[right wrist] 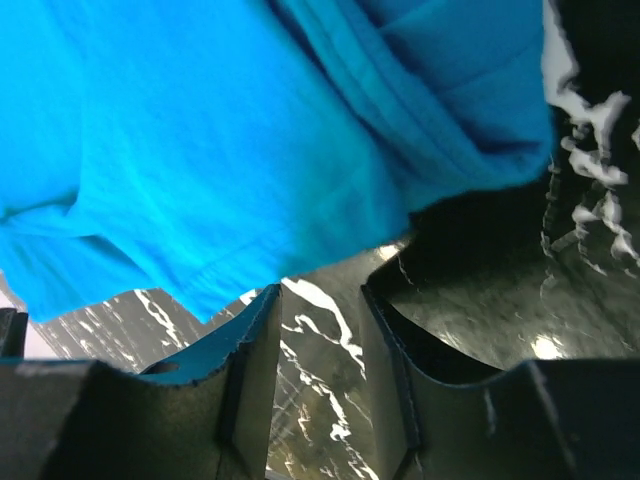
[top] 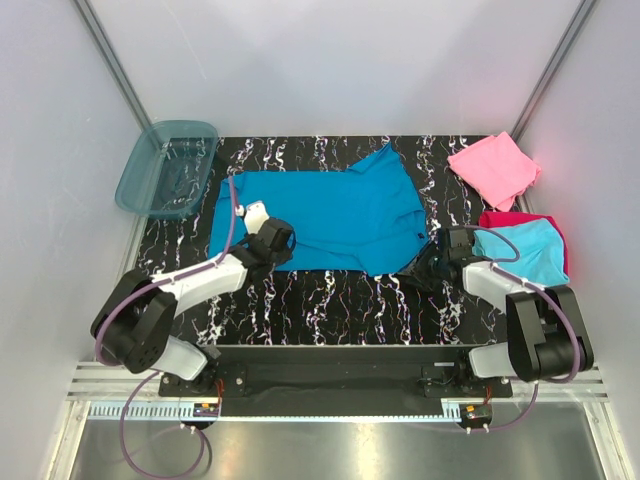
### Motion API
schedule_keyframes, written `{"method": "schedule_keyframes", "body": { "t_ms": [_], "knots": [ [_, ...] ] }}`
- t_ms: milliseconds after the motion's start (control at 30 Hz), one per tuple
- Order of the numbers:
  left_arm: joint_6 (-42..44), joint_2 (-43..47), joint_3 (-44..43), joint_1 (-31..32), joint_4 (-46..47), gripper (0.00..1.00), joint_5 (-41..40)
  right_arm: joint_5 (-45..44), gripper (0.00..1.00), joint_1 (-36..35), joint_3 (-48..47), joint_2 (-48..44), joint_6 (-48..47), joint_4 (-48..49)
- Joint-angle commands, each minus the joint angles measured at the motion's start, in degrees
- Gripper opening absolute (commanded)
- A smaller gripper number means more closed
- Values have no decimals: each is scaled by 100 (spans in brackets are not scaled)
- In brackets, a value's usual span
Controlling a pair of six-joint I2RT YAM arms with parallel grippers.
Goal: Fold and stack the t-shirts
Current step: Fold the tshirt
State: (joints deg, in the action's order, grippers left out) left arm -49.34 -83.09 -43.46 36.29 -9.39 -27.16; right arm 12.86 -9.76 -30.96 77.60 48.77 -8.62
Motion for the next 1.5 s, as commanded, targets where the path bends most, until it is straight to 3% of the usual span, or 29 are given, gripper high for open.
{"method": "schedule_keyframes", "body": {
  "t_ms": [0, 433, 567, 767, 867, 1367, 1467],
  "knots": [
    [74, 328, 48, 1, 218, 43, -88, -179, 44, -52, -287, 272, -88, 343],
    [126, 575, 145, 1, 148, 42, -158, -232, 40, -175, -718, 915, -52, 686],
    [118, 531, 128, 1, 165, 42, -167, -258, 25, -193, -753, 818, -17, 599],
    [100, 434, 92, 1, 183, 42, -114, -276, 20, -202, -754, 511, 1, 423],
    [83, 425, 110, 1, 192, 41, -106, -276, 0, -193, -771, 361, 36, 353],
    [118, 460, 171, 1, 183, 40, -158, -30, 0, -193, -991, 18, 159, 194],
    [126, 486, 145, 1, 183, 40, -167, 5, 7, -193, -973, 27, 124, 168]
  ]
}}
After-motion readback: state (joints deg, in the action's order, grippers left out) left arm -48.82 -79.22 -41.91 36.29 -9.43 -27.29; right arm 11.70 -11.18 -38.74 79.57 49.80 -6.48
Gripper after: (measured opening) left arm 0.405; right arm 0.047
